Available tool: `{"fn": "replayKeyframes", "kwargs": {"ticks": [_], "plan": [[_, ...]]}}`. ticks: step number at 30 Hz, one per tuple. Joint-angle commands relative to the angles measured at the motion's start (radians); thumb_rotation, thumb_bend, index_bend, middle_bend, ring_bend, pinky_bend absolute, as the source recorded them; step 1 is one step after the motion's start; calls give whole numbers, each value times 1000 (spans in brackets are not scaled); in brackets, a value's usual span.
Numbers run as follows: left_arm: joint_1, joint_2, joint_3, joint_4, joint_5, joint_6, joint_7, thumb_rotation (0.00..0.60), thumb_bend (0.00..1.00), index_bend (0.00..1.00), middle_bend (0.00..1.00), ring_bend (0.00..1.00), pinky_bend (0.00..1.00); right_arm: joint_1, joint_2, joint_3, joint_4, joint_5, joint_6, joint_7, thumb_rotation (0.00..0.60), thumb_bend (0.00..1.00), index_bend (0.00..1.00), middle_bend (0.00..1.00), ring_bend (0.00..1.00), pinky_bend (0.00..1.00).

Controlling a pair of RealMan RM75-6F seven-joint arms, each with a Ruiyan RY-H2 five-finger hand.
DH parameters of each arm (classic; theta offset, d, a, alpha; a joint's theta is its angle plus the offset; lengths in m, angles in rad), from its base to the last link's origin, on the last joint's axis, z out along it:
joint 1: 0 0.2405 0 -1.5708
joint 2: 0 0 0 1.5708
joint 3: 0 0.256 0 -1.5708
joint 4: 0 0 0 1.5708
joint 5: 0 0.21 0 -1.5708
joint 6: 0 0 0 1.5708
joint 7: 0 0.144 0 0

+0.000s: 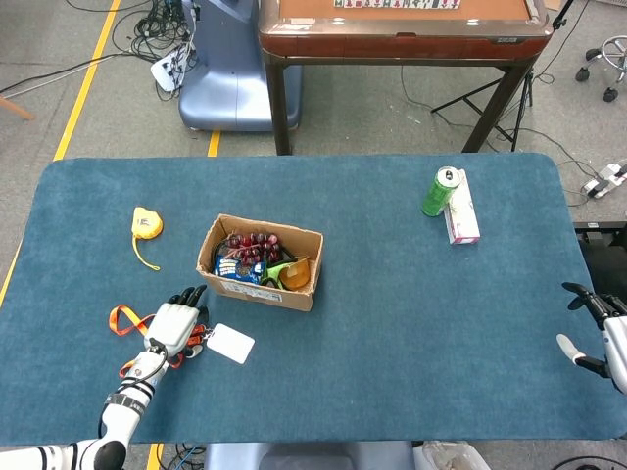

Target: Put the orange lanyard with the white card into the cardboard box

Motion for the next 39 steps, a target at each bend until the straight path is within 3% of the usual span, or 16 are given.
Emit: {"fn": "replayKeyframes", "kwargs": {"ticks": [1, 39], "plan": [[-3, -2, 2, 4, -4, 4, 4, 600, 186, 418, 0, 0, 145, 0, 0, 0, 0, -1, -1, -1, 600, 244, 237, 424, 349, 663], [-39, -13, 30, 31, -65, -2, 22, 600, 210, 492, 0, 0, 145, 2, -2, -1, -1, -1, -6, -5, 600, 243, 237, 424, 349, 663]]}}
